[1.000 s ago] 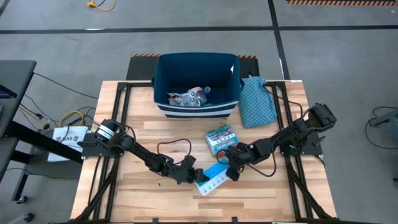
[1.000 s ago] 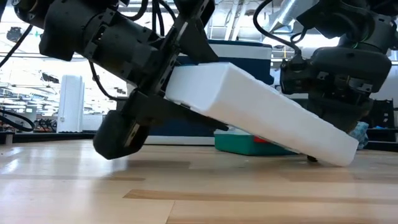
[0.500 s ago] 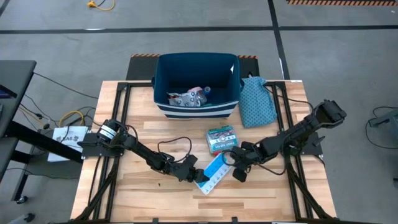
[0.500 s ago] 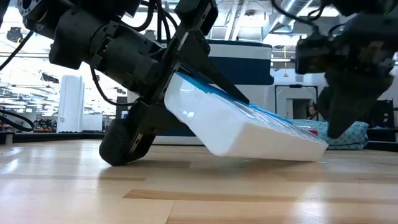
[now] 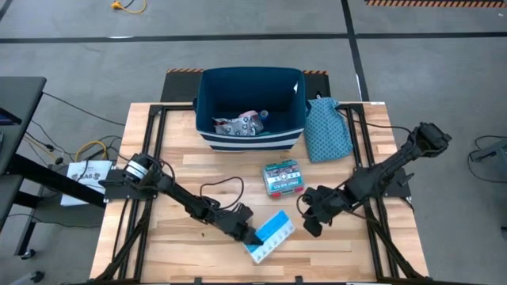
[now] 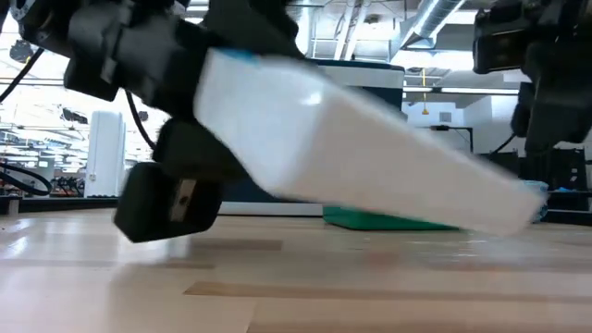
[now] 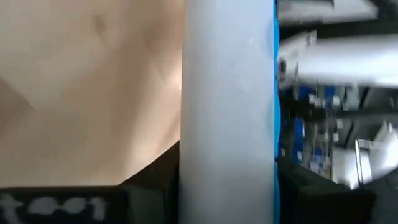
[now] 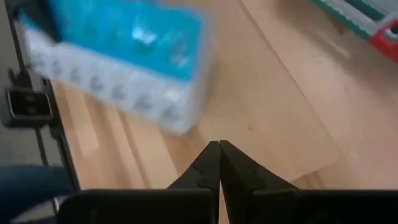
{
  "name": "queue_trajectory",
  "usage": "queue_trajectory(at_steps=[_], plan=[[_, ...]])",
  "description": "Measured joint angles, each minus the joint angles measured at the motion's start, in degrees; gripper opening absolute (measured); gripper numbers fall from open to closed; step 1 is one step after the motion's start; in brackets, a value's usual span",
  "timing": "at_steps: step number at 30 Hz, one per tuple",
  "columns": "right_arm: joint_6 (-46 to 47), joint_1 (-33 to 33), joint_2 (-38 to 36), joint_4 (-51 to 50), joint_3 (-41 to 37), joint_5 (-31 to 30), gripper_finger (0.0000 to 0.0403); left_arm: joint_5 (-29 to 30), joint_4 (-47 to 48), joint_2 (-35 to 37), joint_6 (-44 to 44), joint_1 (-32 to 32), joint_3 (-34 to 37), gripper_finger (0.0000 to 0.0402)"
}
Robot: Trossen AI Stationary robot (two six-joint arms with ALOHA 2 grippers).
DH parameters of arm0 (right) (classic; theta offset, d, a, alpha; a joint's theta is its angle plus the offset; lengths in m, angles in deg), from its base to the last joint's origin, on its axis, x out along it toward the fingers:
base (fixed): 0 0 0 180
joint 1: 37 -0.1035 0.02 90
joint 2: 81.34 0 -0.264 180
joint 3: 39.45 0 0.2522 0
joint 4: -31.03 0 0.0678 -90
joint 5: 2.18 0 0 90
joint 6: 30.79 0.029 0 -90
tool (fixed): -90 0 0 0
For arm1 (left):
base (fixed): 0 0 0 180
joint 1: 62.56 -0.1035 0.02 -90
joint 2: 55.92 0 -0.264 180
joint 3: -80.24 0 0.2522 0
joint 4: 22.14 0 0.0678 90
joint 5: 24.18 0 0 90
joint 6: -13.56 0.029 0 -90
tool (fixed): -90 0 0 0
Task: Pick & place medical supplies in basket/bin
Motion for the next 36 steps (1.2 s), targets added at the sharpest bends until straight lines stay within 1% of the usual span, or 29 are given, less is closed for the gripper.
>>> queue_trajectory(at_steps=[3,6,13,17,20,22,23,27,33,36], plan=[[5.4,-1.6,0.0,1.0,0.0,-2.8,0.0000,-4.1,-3.5,0.0,2.1,0.6,0.0,0.0143],[9.9,-3.0,0.0,2.2,0.0,-5.6,0.0000,-7.6,-6.2,0.1,4.7,1.1,-0.1,0.0143],[18.5,-5.5,0.0,2.3,0.0,-12.3,0.0000,-13.2,-17.7,0.1,8.6,1.8,-0.1,0.0133],[21.3,-6.3,0.0,2.3,0.0,-14.1,0.0000,-13.8,-31.5,0.1,10.6,1.9,-0.1,0.0140],[22.8,-6.5,0.0,2.3,0.0,-14.1,0.0000,-12.5,-43.2,0.2,11.3,1.9,-0.2,0.0139],[23.1,-6.5,0.0,2.3,0.0,-14.1,0.0000,-11.8,-48.6,0.3,11.4,1.6,-0.2,0.0137],[23.4,-6.5,0.0,2.3,0.0,-14.1,0.0000,-11.6,-48.3,1.0,11.5,1.4,-0.2,0.0135],[23.3,-6.4,0.0,2.3,0.0,-14.1,0.0000,-11.5,-47.9,4.7,17.5,0.4,-0.7,0.0136],[20.3,-4.8,0.0,2.3,0.0,-14.1,0.0000,-13.5,-46.8,12.1,23.7,-4.1,-1.6,0.0136],[17.9,-3.2,0.0,2.3,0.0,-14.2,0.0000,-14.5,-42.3,17.1,26.0,-7.1,-1.7,0.0135]])
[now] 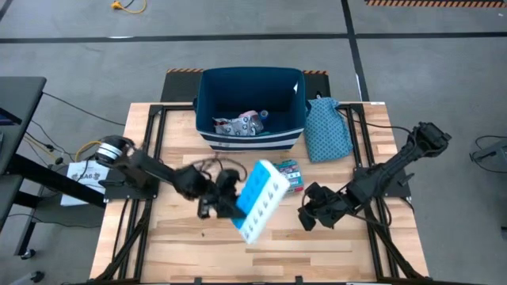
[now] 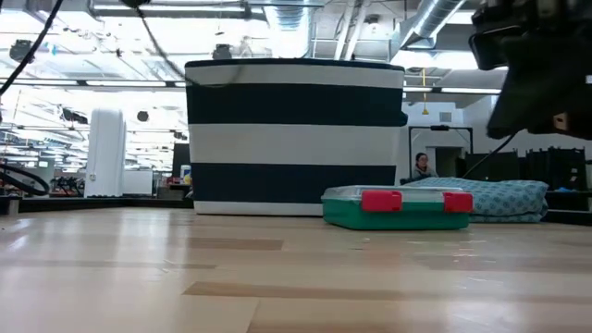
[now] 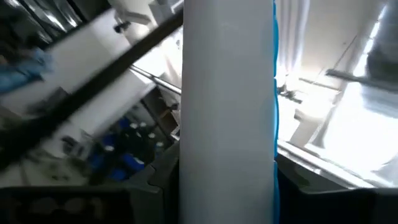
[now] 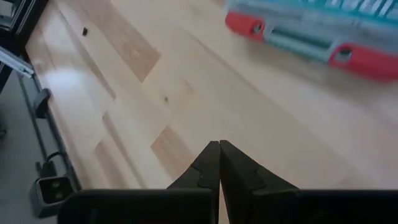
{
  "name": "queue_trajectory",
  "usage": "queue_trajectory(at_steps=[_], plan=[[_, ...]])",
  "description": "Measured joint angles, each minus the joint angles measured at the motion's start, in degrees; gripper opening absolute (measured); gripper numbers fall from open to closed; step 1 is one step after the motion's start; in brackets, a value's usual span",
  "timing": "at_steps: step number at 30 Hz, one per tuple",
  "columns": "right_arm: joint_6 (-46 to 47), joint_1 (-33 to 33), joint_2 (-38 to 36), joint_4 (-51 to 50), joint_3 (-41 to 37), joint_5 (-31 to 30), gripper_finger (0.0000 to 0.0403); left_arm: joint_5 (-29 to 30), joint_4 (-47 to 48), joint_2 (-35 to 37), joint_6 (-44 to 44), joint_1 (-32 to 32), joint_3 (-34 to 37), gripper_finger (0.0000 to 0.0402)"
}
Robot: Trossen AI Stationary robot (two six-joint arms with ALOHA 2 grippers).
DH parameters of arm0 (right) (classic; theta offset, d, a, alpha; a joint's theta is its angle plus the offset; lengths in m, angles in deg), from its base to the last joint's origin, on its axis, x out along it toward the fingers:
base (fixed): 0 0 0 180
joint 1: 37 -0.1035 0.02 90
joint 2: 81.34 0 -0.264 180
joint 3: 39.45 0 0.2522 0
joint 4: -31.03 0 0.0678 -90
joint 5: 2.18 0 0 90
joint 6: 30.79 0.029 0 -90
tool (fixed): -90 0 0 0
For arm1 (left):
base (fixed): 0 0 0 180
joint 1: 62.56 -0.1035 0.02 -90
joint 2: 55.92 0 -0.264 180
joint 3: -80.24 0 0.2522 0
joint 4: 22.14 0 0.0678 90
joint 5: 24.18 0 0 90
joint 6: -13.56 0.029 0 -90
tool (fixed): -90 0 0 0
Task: Pick & place medical supplies in basket/bin
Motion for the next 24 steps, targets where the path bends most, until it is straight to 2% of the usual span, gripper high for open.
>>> queue_trajectory(at_steps=[7,15,19,24], plan=[[-10.0,5.8,0.0,0.0,0.0,-1.8,0.0000,-2.9,21.5,15.0,9.2,-8.8,0.0,0.0134],[-26.0,16.2,0.0,0.1,0.0,-4.1,0.0000,1.0,48.1,31.2,21.6,-23.0,0.0,0.0136],[-34.7,20.7,0.0,0.0,1.9,-4.6,0.0000,3.1,57.3,36.2,26.6,-31.1,0.0,0.0136],[-48.5,25.7,0.0,-1.3,7.6,-4.4,0.0000,3.2,64.3,38.2,30.4,-40.5,0.0,0.0137]])
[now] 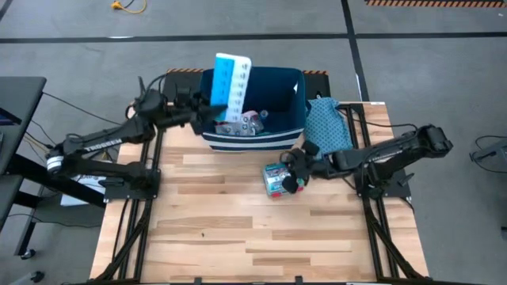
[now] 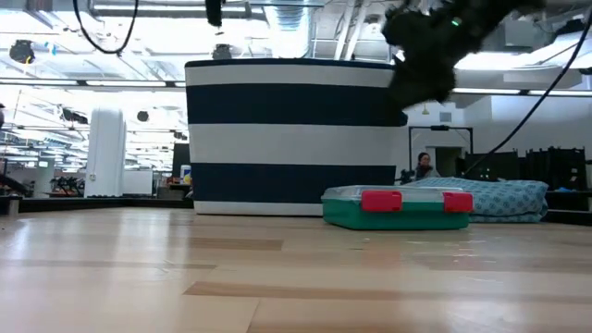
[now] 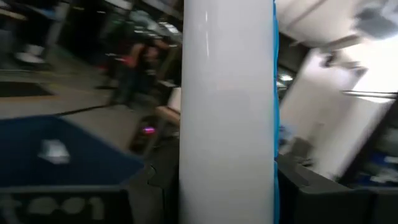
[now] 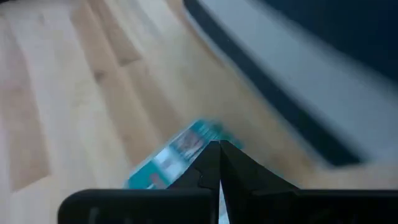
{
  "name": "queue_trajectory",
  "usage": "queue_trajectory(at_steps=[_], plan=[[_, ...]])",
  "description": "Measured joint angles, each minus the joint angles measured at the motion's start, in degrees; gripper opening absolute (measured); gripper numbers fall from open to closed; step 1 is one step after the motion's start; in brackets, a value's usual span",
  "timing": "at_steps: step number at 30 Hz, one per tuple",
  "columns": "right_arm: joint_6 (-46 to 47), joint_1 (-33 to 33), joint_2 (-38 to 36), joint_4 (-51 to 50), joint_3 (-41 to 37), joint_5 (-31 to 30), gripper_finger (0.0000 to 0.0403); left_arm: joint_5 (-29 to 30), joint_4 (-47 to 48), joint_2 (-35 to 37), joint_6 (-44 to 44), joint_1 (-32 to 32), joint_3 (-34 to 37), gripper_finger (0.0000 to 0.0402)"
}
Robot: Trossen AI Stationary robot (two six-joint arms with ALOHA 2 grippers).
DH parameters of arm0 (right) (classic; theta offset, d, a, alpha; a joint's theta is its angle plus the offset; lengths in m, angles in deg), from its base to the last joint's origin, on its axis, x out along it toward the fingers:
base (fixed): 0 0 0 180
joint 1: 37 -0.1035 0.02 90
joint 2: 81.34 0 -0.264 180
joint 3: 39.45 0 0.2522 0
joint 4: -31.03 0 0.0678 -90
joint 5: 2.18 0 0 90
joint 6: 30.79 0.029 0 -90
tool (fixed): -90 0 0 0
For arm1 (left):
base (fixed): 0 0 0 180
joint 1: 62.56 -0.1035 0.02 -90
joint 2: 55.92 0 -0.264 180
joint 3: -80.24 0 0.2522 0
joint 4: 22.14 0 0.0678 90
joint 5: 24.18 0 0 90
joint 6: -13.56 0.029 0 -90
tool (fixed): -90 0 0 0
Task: Pick & place medical supplies in basket/bin
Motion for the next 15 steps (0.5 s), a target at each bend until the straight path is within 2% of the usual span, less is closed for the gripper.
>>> queue_trajectory(at_steps=[4,9,15], plan=[[-11.8,4.4,0.0,-5.4,6.5,0.0,0.0000,-1.3,2.1,-0.7,1.9,-6.5,0.0,0.0137],[-22.0,9.9,0.0,-12.0,14.9,-0.1,0.0000,-4.0,4.0,-4.0,3.5,-12.8,-0.3,0.0133],[-30.8,14.9,0.0,-17.9,23.7,0.5,0.0000,-3.3,23.3,-10.2,15.5,-15.5,-9.1,0.0133]])
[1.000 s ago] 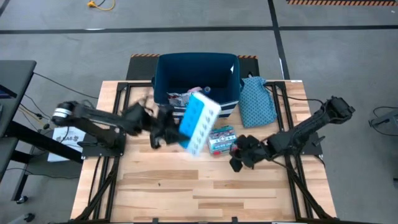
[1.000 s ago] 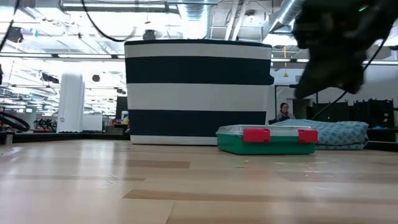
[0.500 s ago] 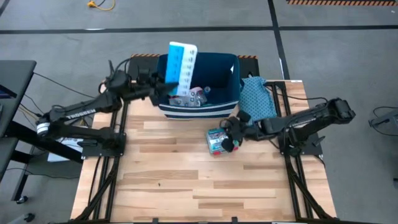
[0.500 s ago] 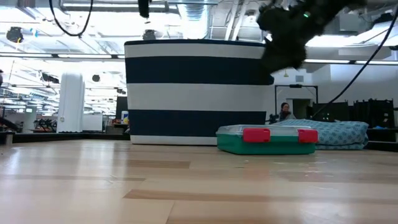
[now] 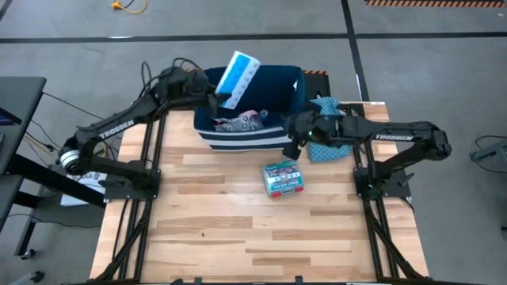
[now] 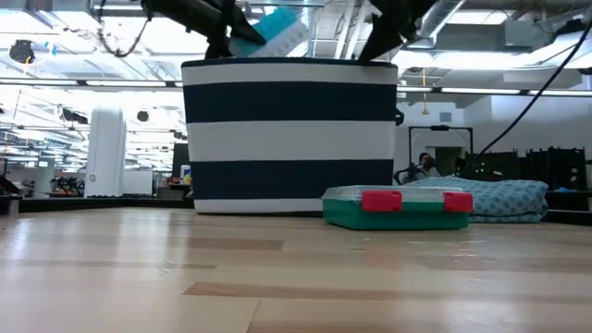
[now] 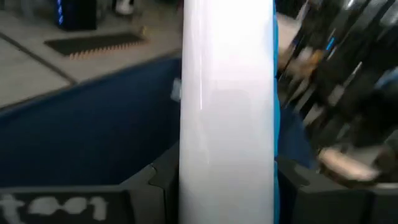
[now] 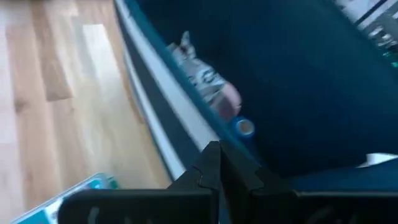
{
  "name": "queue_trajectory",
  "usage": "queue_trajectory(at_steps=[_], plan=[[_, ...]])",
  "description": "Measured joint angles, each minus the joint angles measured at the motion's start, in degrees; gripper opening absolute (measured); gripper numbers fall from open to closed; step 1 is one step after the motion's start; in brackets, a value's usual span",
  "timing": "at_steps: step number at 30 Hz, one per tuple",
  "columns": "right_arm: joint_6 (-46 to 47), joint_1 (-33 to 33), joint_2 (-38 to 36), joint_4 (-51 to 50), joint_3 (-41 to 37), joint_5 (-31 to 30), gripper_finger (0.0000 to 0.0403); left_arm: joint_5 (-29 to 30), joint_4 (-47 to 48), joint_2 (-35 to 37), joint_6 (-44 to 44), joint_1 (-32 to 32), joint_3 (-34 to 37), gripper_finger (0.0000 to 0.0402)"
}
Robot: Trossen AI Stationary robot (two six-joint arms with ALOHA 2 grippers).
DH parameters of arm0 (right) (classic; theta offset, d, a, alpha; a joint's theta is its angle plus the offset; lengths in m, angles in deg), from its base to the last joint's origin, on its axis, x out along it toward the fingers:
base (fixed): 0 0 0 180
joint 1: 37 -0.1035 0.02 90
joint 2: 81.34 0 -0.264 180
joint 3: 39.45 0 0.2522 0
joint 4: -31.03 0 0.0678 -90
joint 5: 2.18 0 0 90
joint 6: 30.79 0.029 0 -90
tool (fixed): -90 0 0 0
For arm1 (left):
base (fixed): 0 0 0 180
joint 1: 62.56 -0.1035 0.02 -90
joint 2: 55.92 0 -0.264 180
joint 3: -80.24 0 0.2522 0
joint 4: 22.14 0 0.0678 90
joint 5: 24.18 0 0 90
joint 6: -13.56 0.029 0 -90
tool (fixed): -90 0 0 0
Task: Pick & place medical supplies in basket/bin
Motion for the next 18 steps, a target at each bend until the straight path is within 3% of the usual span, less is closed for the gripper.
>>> queue_trajectory(at_steps=[7,18], plan=[[-2.8,3.8,0.0,-8.9,9.7,-0.5,0.0000,0.4,17.4,-8.8,12.0,-0.5,-13.0,0.0132],[-2.8,2.7,0.0,-15.6,17.7,0.2,0.0000,-0.4,33.8,-21.9,22.2,-0.4,-26.2,0.0139]])
